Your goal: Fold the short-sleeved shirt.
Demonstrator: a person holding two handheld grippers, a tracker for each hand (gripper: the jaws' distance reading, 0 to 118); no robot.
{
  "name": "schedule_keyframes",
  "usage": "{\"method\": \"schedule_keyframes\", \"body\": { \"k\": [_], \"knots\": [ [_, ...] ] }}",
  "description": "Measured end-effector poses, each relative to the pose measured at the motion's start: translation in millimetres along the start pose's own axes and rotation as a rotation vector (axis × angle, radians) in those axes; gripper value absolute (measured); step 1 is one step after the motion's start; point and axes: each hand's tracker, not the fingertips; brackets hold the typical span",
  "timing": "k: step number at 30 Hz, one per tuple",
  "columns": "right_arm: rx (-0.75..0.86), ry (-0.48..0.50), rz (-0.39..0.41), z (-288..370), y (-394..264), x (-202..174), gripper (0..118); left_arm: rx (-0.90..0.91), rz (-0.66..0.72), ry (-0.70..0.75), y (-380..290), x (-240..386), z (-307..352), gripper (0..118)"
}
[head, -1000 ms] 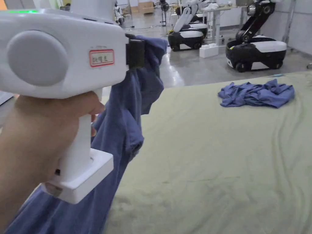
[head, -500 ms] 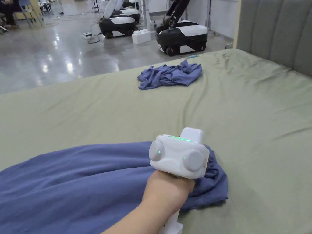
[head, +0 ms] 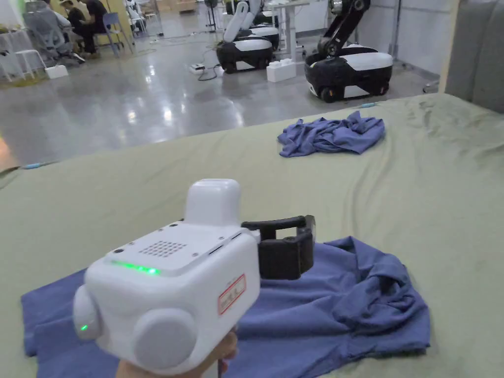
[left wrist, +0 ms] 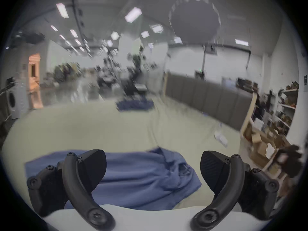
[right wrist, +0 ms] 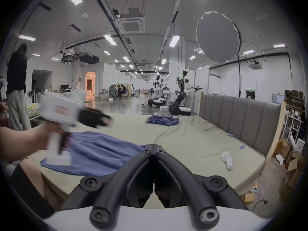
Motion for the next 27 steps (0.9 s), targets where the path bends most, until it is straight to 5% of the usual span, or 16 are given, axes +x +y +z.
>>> {"method": "schedule_keyframes", "body": {
  "k": [2, 3, 5, 7, 11, 15, 23, 24, 25, 26, 27],
  "knots": [
    [0.038, 0.019, 0.011, -17.8, -3.0, -11.7, 2, 0.125, 0.004, 0.064, 3.0, -28.8, 70.6, 115],
    [0.045, 0.018, 0.023, -27.5, -5.7, -20.1, 2, 0.170, 0.012, 0.155, -0.9, -41.4, 105.2, 101],
    [0.045, 0.029, 0.040, -47.7, -12.3, -35.0, 2, 0.261, -0.024, 0.280, -21.3, -63.0, 163.0, 0],
    [0.021, 0.057, 0.027, -62.5, -16.8, -46.8, 2, 0.303, -0.049, 0.470, -48.0, -80.7, 213.6, 0],
    [-0.042, 0.104, 0.018, -81.0, -26.4, -65.4, 2, 0.095, 0.039, 0.544, -81.5, -114.4, 267.4, 0],
    [-0.072, 0.111, 0.060, -94.4, -35.0, -75.2, 2, 0.021, 0.235, 0.519, -117.6, -160.6, 228.2, 0],
    [-0.185, 0.114, -0.012, -126.4, -38.3, -64.6, 2, -0.039, 0.200, 0.622, -73.0, -315.0, 55.3, 4],
    [-0.188, 0.108, -0.008, -128.9, -38.7, -64.5, 2, -0.082, 0.207, 0.610, -67.0, -341.5, 37.1, 31],
    [-0.200, 0.106, -0.001, -131.5, -36.6, -66.0, 2, -0.113, 0.219, 0.608, -67.1, -362.9, 11.3, 85],
    [-0.212, 0.106, 0.005, -134.5, -37.3, -66.2, 2, -0.200, 0.252, 0.636, -69.2, -383.0, -17.2, 118],
    [-0.228, 0.106, 0.007, -138.1, -38.7, -67.0, 2, -0.341, 0.307, 0.662, -71.4, -399.7, -44.4, 118]
  ]
}}
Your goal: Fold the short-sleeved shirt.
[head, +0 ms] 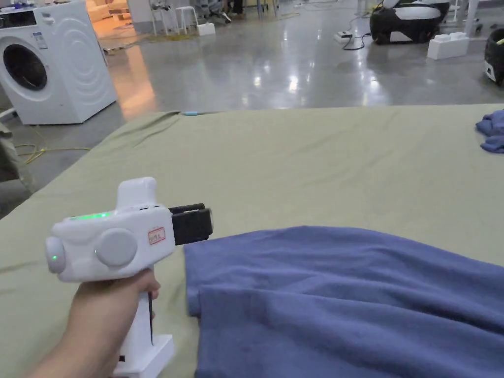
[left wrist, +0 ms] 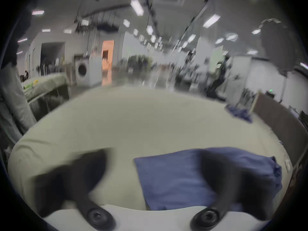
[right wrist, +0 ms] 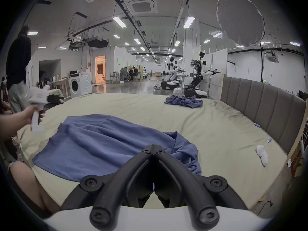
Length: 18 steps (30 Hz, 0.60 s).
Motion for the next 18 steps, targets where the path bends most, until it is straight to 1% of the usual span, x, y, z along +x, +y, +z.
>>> {"method": "schedule_keyframes", "body": {
  "k": [1, 2, 3, 4, 5, 6, 7, 8, 9, 10, 12, 13, 14, 15, 16, 18],
  "knots": [
    [-0.015, 0.002, 0.000, -4.2, -0.9, -0.9, 2, 0.005, 0.006, -0.035, 3.7, -5.4, -14.6, 118],
    [-0.024, 0.005, -0.002, -7.9, -1.6, -2.0, 2, 0.027, -0.024, -0.015, 3.4, -3.4, -34.3, 118],
    [-0.029, 0.012, -0.003, -11.5, -2.7, -2.6, 2, -0.034, -0.066, 0.034, 5.9, 2.5, -52.2, 118],
    [-0.034, 0.016, -0.001, -14.6, -3.2, -3.3, 2, -0.118, -0.068, 0.078, -12.1, 4.0, -54.3, 118],
    [-0.039, 0.016, 0.003, -17.1, -3.6, -3.9, 2, -0.202, -0.041, 0.081, -30.3, 3.2, -56.3, 117],
    [-0.042, 0.017, 0.009, -19.4, -4.1, -3.9, 2, -0.276, -0.007, 0.080, -40.2, 3.1, -59.8, 112],
    [-0.043, 0.020, 0.014, -20.9, -4.3, -3.5, 2, -0.282, 0.004, 0.035, -50.3, 4.7, -58.8, 107],
    [-0.043, 0.022, 0.015, -21.8, -4.5, -2.7, 2, -0.203, -0.074, 0.086, -56.1, 11.8, -48.3, 78],
    [-0.042, 0.023, 0.016, -22.6, -5.1, -2.0, 2, -0.144, -0.098, 0.056, -43.1, 13.9, -48.2, 28],
    [-0.042, 0.023, 0.016, -23.4, -6.0, -1.1, 2, -0.145, -0.134, 0.049, -44.1, 22.2, -42.5, 0],
    [-0.051, 0.031, 0.008, -25.5, -7.0, 0.5, 2, -0.125, -0.222, -0.019, -51.6, 45.7, -33.7, 0],
    [-0.055, 0.032, 0.008, -26.4, -7.4, 0.8, 2, -0.153, -0.269, -0.003, -47.1, 37.4, -21.2, 0],
    [-0.056, 0.031, 0.010, -26.6, -9.7, 3.1, 2, -0.181, -0.267, -0.093, -46.5, 40.3, -16.4, 0],
    [-0.058, 0.027, 0.008, -27.2, -10.6, 5.9, 2, -0.151, -0.263, -0.105, -43.8, 43.3, -5.9, 0],
    [-0.066, 0.020, -0.001, -28.0, -11.1, 10.3, 2, -0.084, -0.254, -0.082, -38.4, 44.2, 7.2, 0],
    [-0.120, -0.008, -0.006, -32.7, -14.5, 25.6, 2, 0.011, -0.207, -0.111, -30.4, 45.4, 24.3, 0]
  ]
}}
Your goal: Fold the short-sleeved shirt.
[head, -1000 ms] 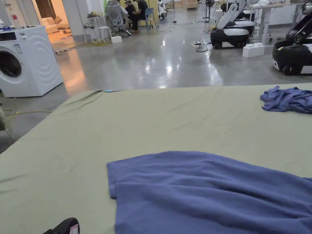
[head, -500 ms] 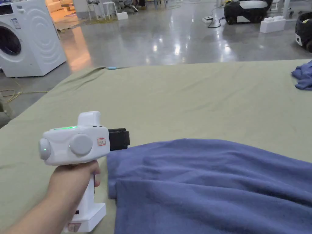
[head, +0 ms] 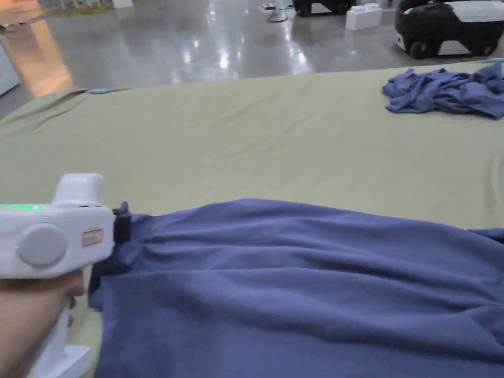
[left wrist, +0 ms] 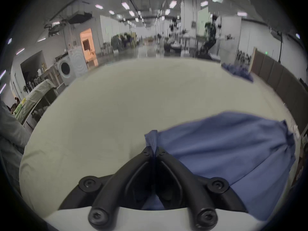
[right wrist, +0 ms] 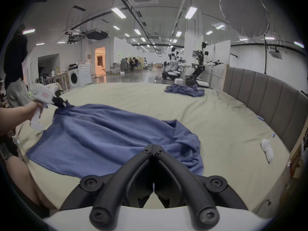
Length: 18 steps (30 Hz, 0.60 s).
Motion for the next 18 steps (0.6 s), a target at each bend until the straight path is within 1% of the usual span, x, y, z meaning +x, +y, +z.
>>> {"method": "schedule_keyframes", "body": {
  "k": [1, 2, 3, 4, 5, 6, 7, 8, 9, 10, 11, 12, 13, 14, 15, 16, 17, 18],
  "knots": [
    [-0.070, -0.007, 0.028, -7.5, -0.5, 10.4, 3, 0.001, 0.022, -0.026, 7.5, -1.0, 9.1, 0],
    [-0.117, -0.043, 0.037, -14.8, -1.9, 19.5, 35, 0.008, 0.023, -0.039, 14.0, -1.5, 17.8, 0],
    [-0.173, -0.029, 0.035, -24.1, -5.3, 30.6, 91, 0.034, 0.023, -0.036, 17.9, 4.2, 29.6, 0],
    [-0.264, -0.007, 0.035, -33.3, -10.2, 40.7, 118, 0.054, 0.016, -0.042, 22.3, 5.6, 38.9, 0],
    [-0.181, -0.025, 0.029, -28.9, -10.7, 51.6, 115, 0.057, 0.004, -0.048, 26.2, 7.3, 46.8, 0],
    [-0.218, -0.065, -0.028, -33.3, -15.4, 58.4, 117, 0.062, -0.001, -0.046, 29.6, 9.7, 53.6, 0],
    [-0.277, -0.100, -0.049, -39.0, -15.3, 61.3, 118, 0.071, -0.002, -0.042, 31.3, 5.1, 51.2, 0],
    [-0.333, -0.112, -0.053, -54.4, -25.2, 73.3, 118, 0.074, -0.003, -0.043, 33.8, 6.7, 53.7, 0],
    [-0.363, -0.112, -0.049, -62.9, -27.4, 76.6, 117, 0.119, -0.069, -0.001, 39.6, 7.4, 57.8, 0],
    [-0.349, -0.114, -0.047, -68.7, -29.5, 77.5, 114, 0.120, -0.071, 0.000, 40.8, 9.9, 59.7, 0],
    [-0.384, -0.050, -0.067, -74.7, -32.8, 78.9, 101, 0.124, -0.071, -0.002, 40.6, 6.7, 55.8, 0],
    [-0.447, 0.024, -0.093, -84.0, -31.8, 72.5, 88, 0.100, -0.042, -0.030, 39.7, 9.4, 55.8, 0],
    [-0.489, 0.007, -0.098, -89.0, -35.0, 69.4, 85, 0.092, -0.036, -0.040, 39.4, 11.8, 57.0, 0],
    [-0.404, -0.041, -0.068, -82.1, -31.0, 65.0, 44, 0.090, -0.041, -0.043, 39.2, 14.2, 59.0, 0],
    [-0.401, -0.008, -0.009, -74.4, -25.1, 62.5, 6, 0.092, -0.052, -0.047, 36.9, 17.1, 62.7, 0],
    [-0.356, 0.012, -0.021, -65.0, -17.3, 63.0, 6, 0.092, -0.052, -0.056, 36.9, 18.8, 66.8, 0],
    [-0.327, 0.040, -0.096, -56.1, -12.7, 62.5, 6, 0.098, -0.054, -0.058, 38.0, 19.3, 72.8, 0],
    [-0.324, 0.065, -0.112, -49.8, -8.8, 61.8, 6, 0.112, -0.053, -0.061, 40.1, 18.4, 80.0, 0]
  ]
}}
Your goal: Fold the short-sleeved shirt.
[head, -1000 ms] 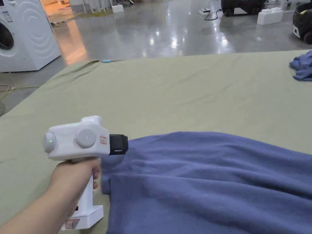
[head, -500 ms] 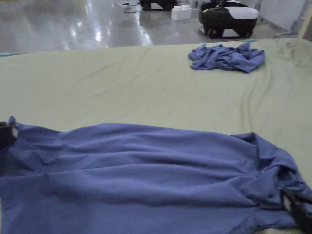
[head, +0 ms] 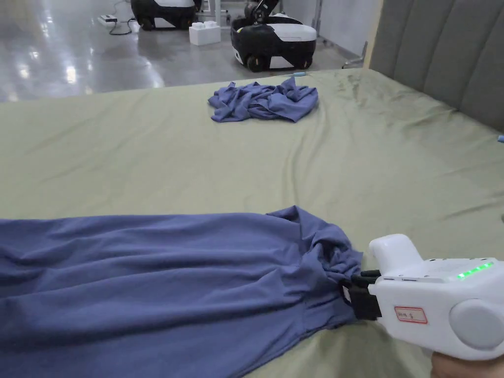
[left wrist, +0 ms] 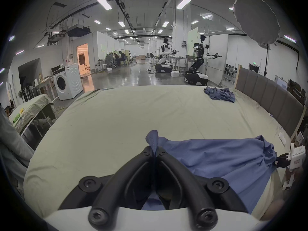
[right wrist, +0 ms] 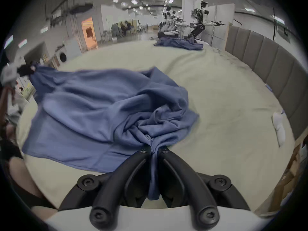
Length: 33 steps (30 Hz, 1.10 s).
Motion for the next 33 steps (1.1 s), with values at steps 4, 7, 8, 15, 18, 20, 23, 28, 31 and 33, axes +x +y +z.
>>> {"method": "schedule_keyframes", "body": {
  "k": [4, 7, 8, 15, 18, 20, 23, 28, 31, 33],
  "knots": [
    [0.131, -0.070, 0.055, 37.8, 8.1, -12.2, 6, 0.079, 0.046, -0.003, 20.3, -8.1, 46.3, 0],
    [0.245, -0.044, 0.044, 83.2, 26.6, -19.1, 6, 0.137, 0.066, -0.016, 45.5, -22.1, 93.7, 0],
    [0.271, -0.027, 0.087, 100.5, 35.2, -23.4, 6, 0.160, 0.094, -0.029, 55.2, -29.4, 110.5, 0],
    [0.449, -0.125, 0.073, 214.3, 101.1, -14.8, 6, 0.271, 0.202, 0.043, 106.8, -96.5, 212.6, 0],
    [0.511, -0.178, 0.110, 249.4, 130.3, -8.4, 6, 0.318, 0.194, 0.060, 116.9, -103.4, 251.1, 0],
    [0.530, -0.161, 0.101, 267.2, 151.1, -7.7, 6, 0.335, 0.192, 0.058, 123.3, -108.4, 264.9, 0],
    [0.590, -0.194, 0.149, 280.6, 186.3, -15.9, 6, 0.362, 0.183, 0.053, 134.2, -102.6, 274.2, 0],
    [0.673, -0.238, 0.222, 277.4, 256.4, -30.2, 6, 0.355, 0.183, 0.083, 164.0, -100.9, 248.5, 0],
    [0.698, -0.239, 0.203, 264.1, 305.8, -28.6, 6, 0.326, 0.193, 0.122, 189.9, -111.0, 214.3, 0],
    [0.706, -0.261, 0.220, 252.0, 337.9, -34.9, 6, 0.342, 0.206, 0.134, 210.7, -115.9, 194.2, 0]
  ]
}}
